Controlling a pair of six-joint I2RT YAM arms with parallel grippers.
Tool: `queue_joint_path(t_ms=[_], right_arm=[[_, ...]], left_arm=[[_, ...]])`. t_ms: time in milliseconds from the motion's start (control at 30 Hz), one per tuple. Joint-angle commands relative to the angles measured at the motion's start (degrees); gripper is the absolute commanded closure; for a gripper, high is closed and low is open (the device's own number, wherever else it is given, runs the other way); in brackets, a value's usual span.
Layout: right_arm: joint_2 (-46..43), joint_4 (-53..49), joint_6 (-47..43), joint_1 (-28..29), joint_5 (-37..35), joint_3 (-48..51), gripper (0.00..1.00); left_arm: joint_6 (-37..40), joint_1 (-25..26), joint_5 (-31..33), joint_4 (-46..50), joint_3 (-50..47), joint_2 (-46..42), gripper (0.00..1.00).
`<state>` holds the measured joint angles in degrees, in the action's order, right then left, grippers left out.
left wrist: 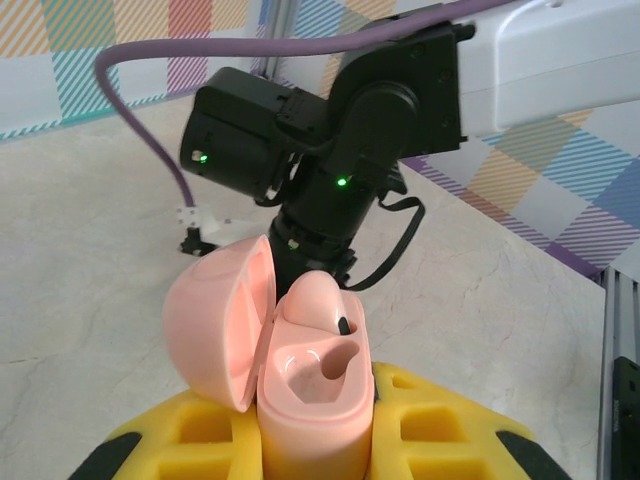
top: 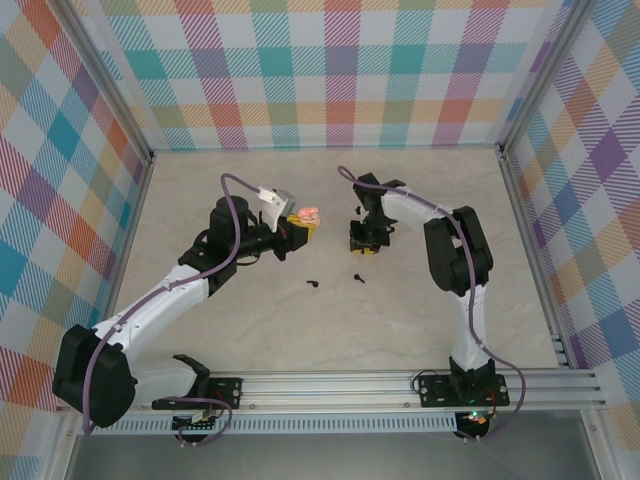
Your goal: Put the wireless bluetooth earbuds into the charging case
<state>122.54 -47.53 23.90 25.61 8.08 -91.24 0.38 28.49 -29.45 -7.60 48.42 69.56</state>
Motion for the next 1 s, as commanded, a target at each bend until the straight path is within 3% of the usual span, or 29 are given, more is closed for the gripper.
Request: queue_joint_path(t_ms=[0, 367, 967], right_arm=[[-4.1, 4.4, 3.1, -1.3, 4.1, 2.8, 0.75], [-13.6, 15.9, 7.4, -3.3, 14.0, 10.5, 0.76], [-26.6, 29.8, 10.6, -3.4, 24.8, 14.8, 0.75]], left_arm=[[-2.5, 0.2, 2.3, -3.7, -1.4, 1.5, 0.93], [-8.2, 0.2, 6.4, -13.6, -6.1, 8.1, 0.94], [-7.9, 0.6, 4.1, -31.4, -13.2, 12.9, 0.91]])
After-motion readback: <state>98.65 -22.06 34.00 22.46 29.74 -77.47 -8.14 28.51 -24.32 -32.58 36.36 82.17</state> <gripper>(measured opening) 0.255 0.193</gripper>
